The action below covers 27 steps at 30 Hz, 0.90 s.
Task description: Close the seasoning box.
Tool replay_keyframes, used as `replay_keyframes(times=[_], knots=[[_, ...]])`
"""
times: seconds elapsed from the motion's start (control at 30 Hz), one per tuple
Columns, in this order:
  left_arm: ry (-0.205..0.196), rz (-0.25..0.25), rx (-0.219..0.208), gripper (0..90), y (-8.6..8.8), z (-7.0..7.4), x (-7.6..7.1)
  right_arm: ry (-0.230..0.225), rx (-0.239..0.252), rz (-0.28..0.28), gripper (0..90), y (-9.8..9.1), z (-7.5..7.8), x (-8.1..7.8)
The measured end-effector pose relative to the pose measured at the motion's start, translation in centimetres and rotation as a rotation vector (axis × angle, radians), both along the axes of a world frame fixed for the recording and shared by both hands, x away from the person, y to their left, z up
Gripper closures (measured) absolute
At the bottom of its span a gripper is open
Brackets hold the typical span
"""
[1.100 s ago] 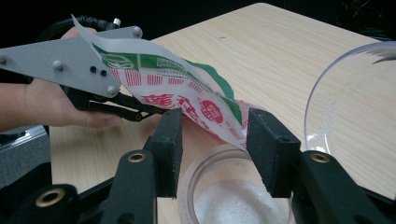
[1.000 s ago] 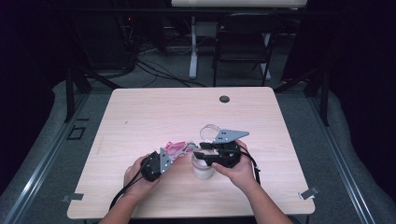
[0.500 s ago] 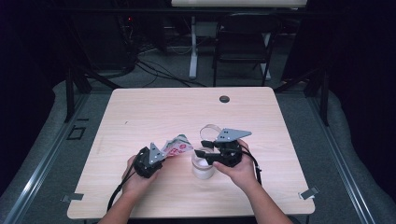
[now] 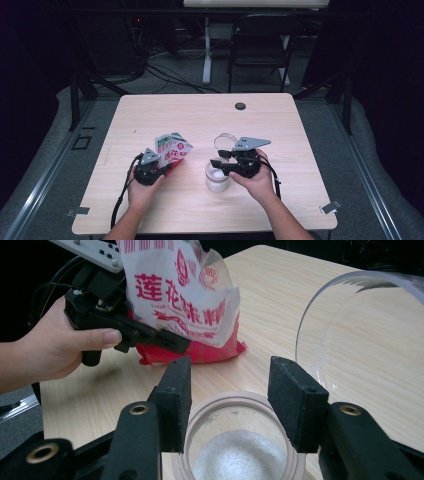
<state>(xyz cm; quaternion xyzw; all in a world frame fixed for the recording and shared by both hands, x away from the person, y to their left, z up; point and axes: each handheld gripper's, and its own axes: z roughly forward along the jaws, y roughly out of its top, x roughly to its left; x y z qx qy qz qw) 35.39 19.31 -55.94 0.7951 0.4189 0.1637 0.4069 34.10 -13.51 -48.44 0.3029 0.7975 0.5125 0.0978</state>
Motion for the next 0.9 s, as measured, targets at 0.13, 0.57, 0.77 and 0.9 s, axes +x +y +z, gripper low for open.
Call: replay_keyframes(times=[0.13, 0.57, 0.77, 0.9], knots=[[-0.011, 0.034, -0.018, 79.0, 0.7, 0.3, 0.1, -0.005, -0.002, -0.005, 52.0, -0.1, 0.0, 0.0], [-0.068, 0.258, -0.042, 78.8, 5.5, 1.8, -0.1, -0.001, -0.006, -0.008, 52.7, -0.2, 0.0, 0.1], [-0.059, 0.361, -0.034, 78.8, 8.1, 1.8, 0.1, 0.000, -0.004, -0.003, 52.6, -0.2, 0.0, 0.1], [-0.049, 0.416, -0.035, 78.8, 9.3, 1.7, 0.1, -0.001, -0.006, -0.005, 52.6, -0.2, -0.1, 0.1]])
